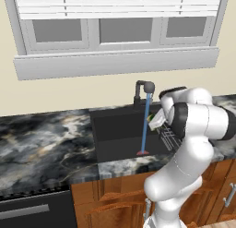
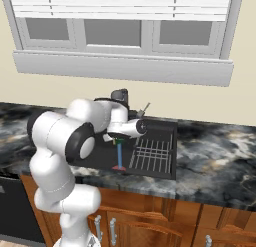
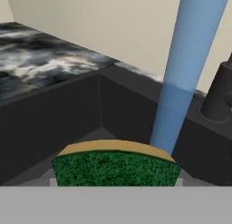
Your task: Soak the sponge with water for a few seconds and then drop it inside the sink.
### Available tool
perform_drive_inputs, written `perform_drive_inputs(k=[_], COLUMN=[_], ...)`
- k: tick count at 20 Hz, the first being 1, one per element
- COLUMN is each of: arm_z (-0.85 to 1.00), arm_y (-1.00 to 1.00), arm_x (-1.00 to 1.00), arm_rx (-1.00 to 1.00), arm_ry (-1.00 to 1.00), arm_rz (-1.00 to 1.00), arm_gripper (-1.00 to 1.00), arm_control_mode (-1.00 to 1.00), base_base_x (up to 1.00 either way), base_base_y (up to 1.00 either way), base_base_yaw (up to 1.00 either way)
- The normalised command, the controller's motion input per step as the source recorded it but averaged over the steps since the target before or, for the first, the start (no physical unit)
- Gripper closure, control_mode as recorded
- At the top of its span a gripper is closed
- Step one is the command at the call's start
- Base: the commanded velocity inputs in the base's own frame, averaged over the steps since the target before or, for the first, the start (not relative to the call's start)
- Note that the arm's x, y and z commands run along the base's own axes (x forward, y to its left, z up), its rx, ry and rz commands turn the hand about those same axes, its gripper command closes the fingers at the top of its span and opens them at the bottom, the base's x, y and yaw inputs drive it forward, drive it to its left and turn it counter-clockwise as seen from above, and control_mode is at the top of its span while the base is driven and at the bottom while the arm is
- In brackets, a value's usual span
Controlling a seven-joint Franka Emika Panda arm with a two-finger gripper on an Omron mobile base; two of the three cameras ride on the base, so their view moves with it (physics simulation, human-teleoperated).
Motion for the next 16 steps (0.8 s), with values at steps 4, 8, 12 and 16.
perform_drive_inputs(k=[4,8,12,16], arm_z=[-0.10,-0.10,-0.11,-0.09], arm_y=[0.00,0.00,0.00,0.00], arm_x=[0.23,0.19,0.19,0.17], arm_rx=[0.00,0.00,0.00,0.00], arm_ry=[0.00,0.00,0.00,0.00], arm_rz=[0.00,0.00,0.00,0.00], arm_gripper=[1.00,1.00,1.00,1.00], arm_control_mode=[-1.00,-1.00,-1.00,-1.00], base_base_x=[0.00,0.00,0.00,0.00], base_base_y=[0.00,0.00,0.00,0.00], base_base_yaw=[0.00,0.00,0.00,0.00])
